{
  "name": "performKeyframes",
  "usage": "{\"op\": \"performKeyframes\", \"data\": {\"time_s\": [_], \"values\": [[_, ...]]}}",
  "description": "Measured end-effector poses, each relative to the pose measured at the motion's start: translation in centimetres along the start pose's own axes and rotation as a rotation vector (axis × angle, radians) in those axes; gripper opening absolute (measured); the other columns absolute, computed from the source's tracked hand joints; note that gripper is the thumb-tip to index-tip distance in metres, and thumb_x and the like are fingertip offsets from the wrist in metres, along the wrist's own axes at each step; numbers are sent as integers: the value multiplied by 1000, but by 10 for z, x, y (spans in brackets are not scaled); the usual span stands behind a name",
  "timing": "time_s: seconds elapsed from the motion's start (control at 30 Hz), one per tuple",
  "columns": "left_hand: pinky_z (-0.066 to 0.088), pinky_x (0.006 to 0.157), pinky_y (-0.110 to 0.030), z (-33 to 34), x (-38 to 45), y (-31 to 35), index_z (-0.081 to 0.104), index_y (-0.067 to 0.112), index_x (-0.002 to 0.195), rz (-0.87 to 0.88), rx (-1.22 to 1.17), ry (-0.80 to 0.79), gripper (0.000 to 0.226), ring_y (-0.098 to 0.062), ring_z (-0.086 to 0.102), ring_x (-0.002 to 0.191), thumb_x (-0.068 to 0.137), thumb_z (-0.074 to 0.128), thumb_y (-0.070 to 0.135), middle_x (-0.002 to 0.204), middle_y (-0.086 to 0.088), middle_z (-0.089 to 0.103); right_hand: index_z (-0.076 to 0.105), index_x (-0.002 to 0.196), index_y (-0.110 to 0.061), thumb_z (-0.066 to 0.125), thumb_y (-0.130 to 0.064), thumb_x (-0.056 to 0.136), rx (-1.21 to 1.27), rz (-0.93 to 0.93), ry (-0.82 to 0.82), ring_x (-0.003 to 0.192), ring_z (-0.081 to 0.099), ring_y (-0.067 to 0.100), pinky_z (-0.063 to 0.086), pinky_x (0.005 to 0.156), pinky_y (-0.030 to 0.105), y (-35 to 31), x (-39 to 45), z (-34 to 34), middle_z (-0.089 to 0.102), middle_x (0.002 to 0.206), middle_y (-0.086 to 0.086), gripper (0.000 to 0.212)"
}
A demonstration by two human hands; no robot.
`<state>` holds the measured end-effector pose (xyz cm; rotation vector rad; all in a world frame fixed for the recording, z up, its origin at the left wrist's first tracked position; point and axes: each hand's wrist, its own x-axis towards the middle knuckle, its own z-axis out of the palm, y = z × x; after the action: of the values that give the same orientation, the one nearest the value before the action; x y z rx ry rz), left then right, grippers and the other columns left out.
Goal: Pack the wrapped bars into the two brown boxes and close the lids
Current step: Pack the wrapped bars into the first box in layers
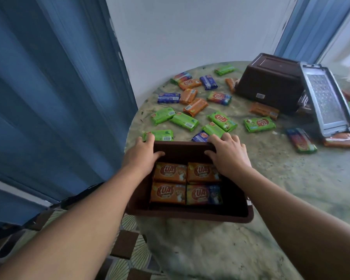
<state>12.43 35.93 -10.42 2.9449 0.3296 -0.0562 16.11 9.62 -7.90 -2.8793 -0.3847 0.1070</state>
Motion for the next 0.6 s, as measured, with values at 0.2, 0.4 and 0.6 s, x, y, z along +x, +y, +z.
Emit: {"op": "performKeyframes", "data": {"time_s": [0.2,0.4,0.6], "values": [[45,95,-48,-16,1,8,43,20,136,5,119,-47,63,-35,41,127,93,39,66,135,-15,48,56,120,-36,41,-73,94,20,26,-18,120,48,29,41,97,49,-2,2,-3,57,118,1,47],[45,93,-46,-41,26,33,57,19,118,61,-75,-30,36,-33,47,117,100,36,42,120,-11,55,63,89,-24,29,-71,100,283,40,-70,92,60,24,45,74,38,-9,32,-19,63,93,0,58],[53,78,-40,-46,86,26,63,20,95,51,-98,-84,12,-25,61,89,97,53,27,104,-5,66,73,103,-20,59,-49,99,232,42,-245,98,62,26,47,78,33,-9,85,-26,67,100,2,32]]}}
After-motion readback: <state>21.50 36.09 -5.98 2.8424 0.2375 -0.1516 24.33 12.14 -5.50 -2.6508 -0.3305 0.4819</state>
